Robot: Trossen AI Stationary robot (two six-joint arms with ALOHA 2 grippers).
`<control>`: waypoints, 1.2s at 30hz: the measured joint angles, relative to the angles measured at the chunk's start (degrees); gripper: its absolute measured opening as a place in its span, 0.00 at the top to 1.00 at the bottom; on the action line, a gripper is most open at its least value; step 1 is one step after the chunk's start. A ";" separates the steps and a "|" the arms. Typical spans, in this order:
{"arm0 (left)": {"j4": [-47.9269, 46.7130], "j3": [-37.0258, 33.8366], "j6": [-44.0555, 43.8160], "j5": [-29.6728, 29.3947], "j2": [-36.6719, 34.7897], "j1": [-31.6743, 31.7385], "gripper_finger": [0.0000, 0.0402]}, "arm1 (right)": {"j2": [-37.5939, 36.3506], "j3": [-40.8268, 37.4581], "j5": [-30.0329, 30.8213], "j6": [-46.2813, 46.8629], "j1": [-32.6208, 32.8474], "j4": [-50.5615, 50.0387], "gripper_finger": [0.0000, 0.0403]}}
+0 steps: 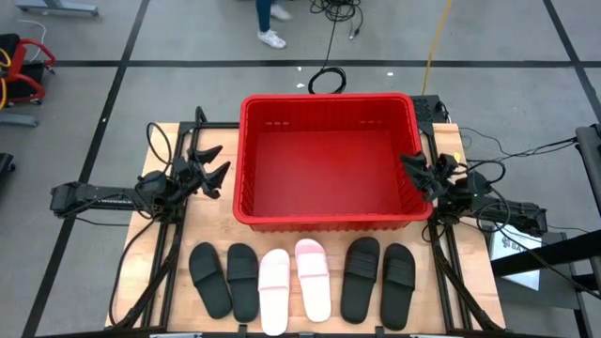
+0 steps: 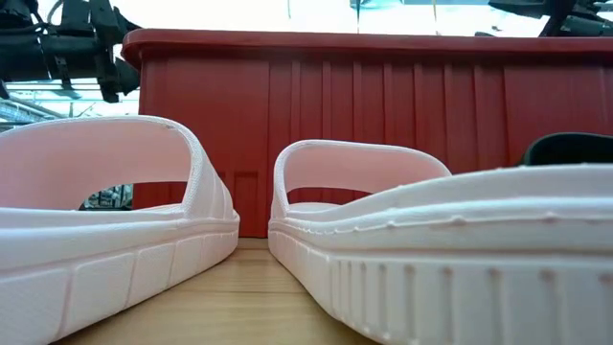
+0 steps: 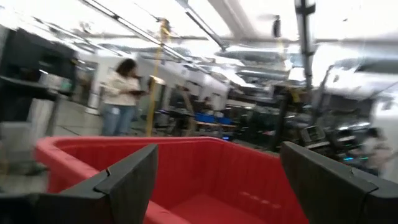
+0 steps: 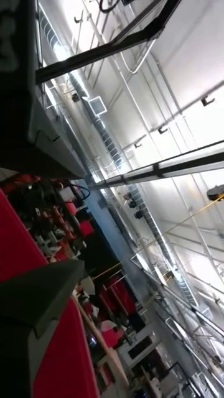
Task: Pick and place slides into bin
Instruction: Put the black slide into the red basket
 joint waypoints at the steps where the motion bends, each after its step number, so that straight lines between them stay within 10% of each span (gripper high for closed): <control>1: 0.04 0.00 -0.99 1.39 -0.02 0.00 0.15 | 0.00 0.02 0.00 -0.13 0.00 0.28 0.47; 21: 3.82 0.01 -3.18 19.49 -0.02 -0.10 0.15 | 0.04 0.00 -8.05 -2.28 0.06 7.15 0.47; 36: 9.54 0.01 -15.07 19.78 -0.02 -0.09 0.15 | 3.57 2.86 -16.55 -8.27 4.06 10.49 0.47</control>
